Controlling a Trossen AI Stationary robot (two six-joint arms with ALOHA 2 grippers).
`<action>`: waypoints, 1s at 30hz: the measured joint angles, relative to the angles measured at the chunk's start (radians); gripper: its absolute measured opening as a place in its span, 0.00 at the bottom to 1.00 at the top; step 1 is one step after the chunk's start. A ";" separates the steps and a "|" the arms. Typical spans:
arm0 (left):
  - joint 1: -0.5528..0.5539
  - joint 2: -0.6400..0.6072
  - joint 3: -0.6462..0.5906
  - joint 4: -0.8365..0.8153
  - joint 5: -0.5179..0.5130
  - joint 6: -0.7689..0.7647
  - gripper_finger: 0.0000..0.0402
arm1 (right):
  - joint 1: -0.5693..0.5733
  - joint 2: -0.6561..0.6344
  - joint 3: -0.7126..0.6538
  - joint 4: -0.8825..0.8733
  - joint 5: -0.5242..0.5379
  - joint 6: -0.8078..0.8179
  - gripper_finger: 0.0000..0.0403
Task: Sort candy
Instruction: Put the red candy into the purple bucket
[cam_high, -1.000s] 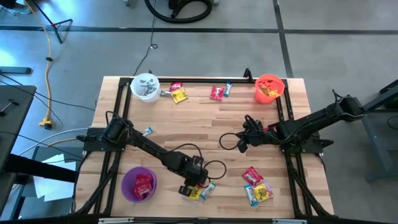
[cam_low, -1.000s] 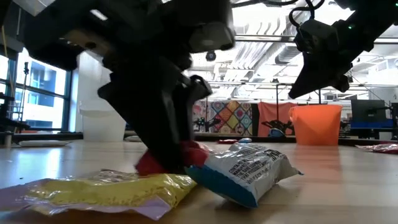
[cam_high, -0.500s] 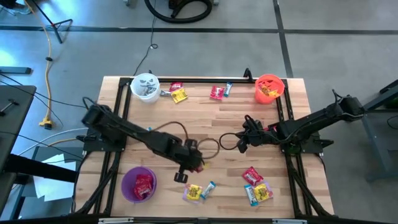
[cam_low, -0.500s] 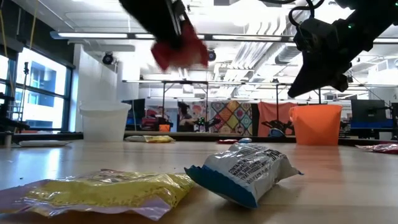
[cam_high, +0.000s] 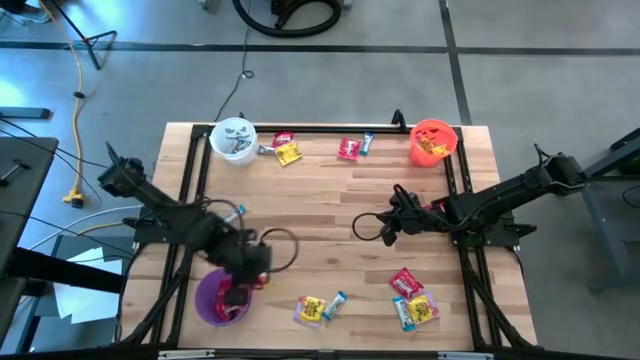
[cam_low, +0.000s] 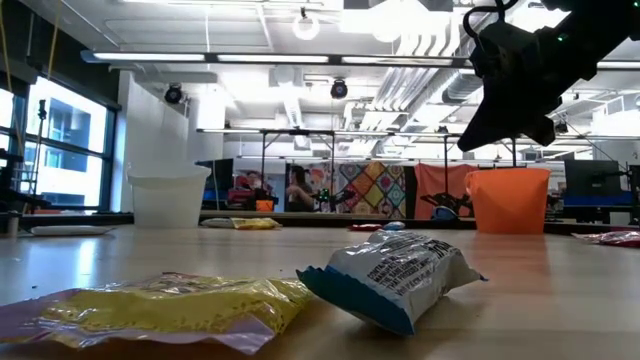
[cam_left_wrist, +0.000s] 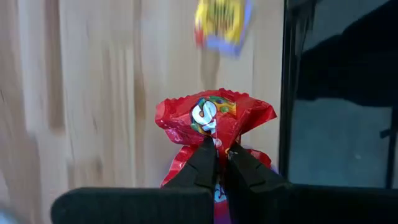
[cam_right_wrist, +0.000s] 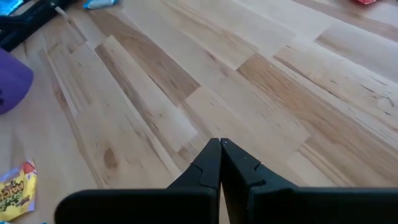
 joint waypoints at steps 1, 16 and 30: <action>-0.024 -0.007 0.000 -0.021 0.000 -0.045 0.00 | 0.000 0.000 0.000 0.004 0.000 0.001 0.00; -0.307 -0.009 -0.153 -0.012 0.128 -0.563 0.00 | 0.000 0.000 0.000 0.033 -0.010 0.010 0.00; -0.227 -0.009 -0.337 0.159 0.137 -0.515 0.09 | 0.000 0.000 0.000 0.077 -0.010 -0.009 0.00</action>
